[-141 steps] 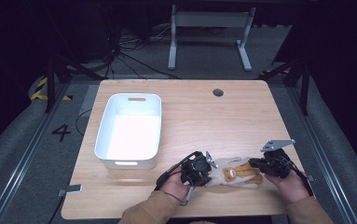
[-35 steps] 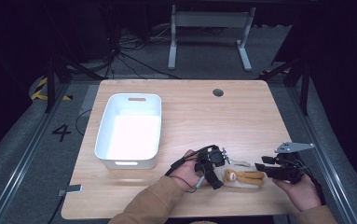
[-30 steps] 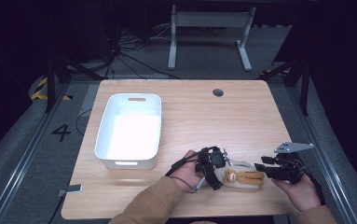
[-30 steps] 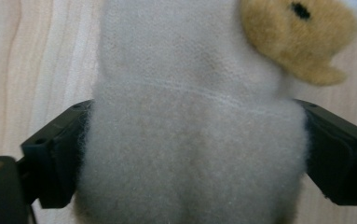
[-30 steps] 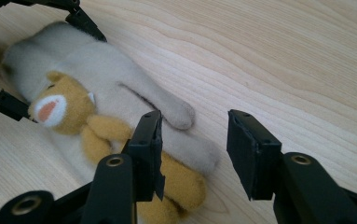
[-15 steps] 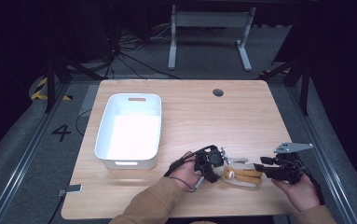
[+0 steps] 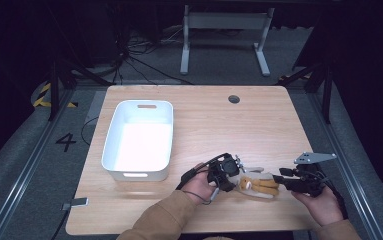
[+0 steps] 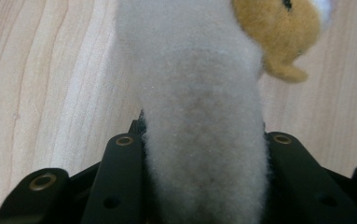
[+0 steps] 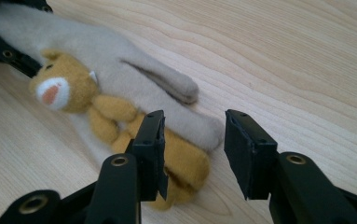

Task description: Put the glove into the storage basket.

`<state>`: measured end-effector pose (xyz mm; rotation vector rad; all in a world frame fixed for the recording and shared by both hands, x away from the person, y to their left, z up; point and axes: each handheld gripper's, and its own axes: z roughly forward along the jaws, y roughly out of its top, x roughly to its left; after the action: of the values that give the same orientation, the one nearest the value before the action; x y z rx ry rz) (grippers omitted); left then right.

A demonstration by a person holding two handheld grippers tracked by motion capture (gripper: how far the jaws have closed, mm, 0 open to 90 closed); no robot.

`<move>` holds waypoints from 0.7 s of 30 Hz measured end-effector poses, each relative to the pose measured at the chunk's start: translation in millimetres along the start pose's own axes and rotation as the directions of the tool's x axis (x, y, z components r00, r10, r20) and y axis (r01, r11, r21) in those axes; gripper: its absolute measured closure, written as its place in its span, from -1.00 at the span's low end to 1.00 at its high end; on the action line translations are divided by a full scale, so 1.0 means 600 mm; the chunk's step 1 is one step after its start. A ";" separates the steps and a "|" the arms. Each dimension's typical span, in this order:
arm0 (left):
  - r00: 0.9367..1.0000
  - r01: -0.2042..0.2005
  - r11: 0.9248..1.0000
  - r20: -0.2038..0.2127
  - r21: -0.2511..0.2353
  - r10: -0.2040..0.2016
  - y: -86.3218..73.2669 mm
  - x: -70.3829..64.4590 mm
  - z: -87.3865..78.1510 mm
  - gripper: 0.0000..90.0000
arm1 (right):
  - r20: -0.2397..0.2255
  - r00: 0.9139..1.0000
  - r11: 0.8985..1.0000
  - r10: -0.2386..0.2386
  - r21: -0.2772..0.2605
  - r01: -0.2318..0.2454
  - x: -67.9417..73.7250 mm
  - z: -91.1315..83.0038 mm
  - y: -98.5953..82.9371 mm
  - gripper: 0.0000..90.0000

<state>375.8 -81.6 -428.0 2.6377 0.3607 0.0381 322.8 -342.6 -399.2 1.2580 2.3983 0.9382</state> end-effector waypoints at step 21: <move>0.994 0.093 0.986 -0.036 -0.136 -0.099 -0.017 0.018 -0.134 0.43 | -0.012 1.000 1.000 0.021 0.005 -0.021 -0.009 0.010 -0.002 0.29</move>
<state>376.8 -33.6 -361.5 2.4868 0.4824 0.0849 328.3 -344.7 -404.9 1.2848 2.4026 0.9498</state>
